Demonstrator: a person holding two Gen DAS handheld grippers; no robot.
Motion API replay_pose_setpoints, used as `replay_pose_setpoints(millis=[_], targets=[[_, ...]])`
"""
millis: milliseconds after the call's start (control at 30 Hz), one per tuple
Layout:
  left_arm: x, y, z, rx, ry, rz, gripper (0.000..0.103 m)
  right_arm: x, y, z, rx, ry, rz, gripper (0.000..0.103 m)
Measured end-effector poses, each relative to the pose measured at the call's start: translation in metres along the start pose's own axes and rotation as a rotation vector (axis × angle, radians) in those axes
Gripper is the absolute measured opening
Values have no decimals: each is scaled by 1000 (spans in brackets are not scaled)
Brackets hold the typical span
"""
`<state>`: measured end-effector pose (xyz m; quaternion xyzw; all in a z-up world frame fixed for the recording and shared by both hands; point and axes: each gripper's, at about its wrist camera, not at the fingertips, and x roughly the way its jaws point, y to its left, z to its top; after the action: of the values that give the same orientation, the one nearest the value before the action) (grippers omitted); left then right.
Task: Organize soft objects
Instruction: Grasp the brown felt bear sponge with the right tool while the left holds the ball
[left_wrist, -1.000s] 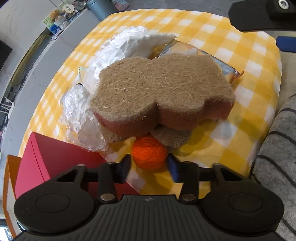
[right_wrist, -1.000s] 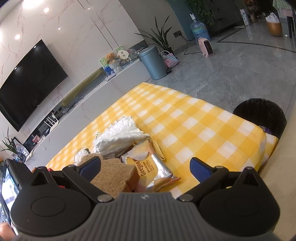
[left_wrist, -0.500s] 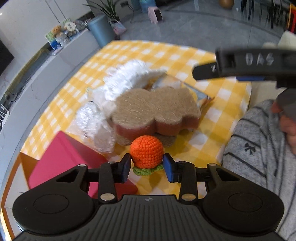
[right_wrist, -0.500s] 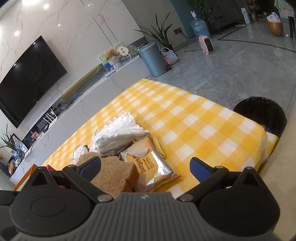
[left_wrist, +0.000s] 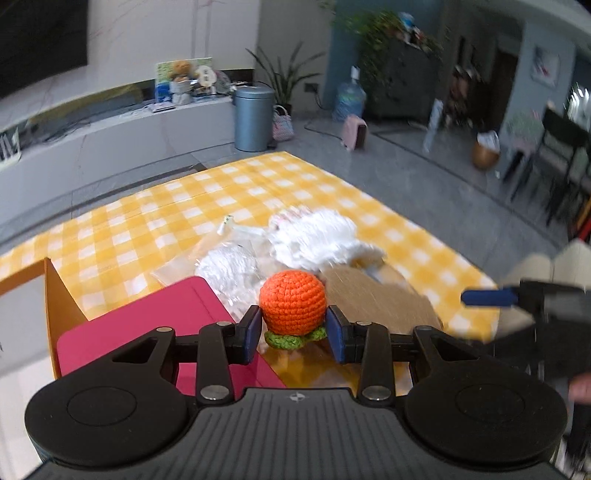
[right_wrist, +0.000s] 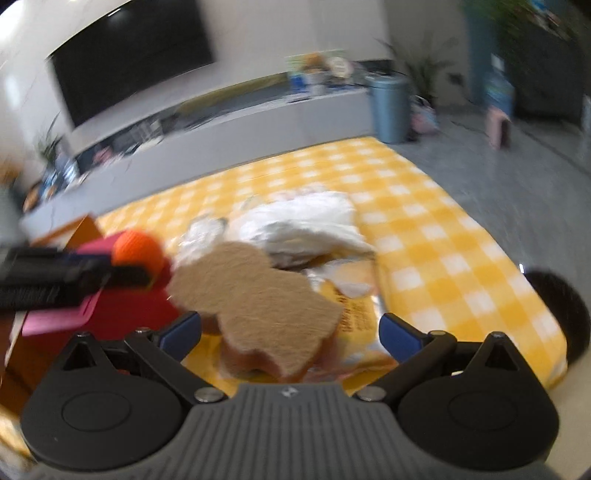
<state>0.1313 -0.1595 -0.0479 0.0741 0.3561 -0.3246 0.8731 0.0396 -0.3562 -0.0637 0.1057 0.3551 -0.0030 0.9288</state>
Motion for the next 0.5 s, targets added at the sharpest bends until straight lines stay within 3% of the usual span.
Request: replay_pose_setpoints(millis=[100,233,367,500], targets=[[-3,8,-1,-27,-18,-1,43,9,12,3,-84,47,31,100],[-13,11,-6,-37,-23,-11,43,27,26,9,-184,111,-3,100],[-23,8,-9,-30,-25,11,43,44,29,14,-209,148,-71,100],[-34,6,-8,-35,-42,8,43,49,27,13,-202,157,-84,97]])
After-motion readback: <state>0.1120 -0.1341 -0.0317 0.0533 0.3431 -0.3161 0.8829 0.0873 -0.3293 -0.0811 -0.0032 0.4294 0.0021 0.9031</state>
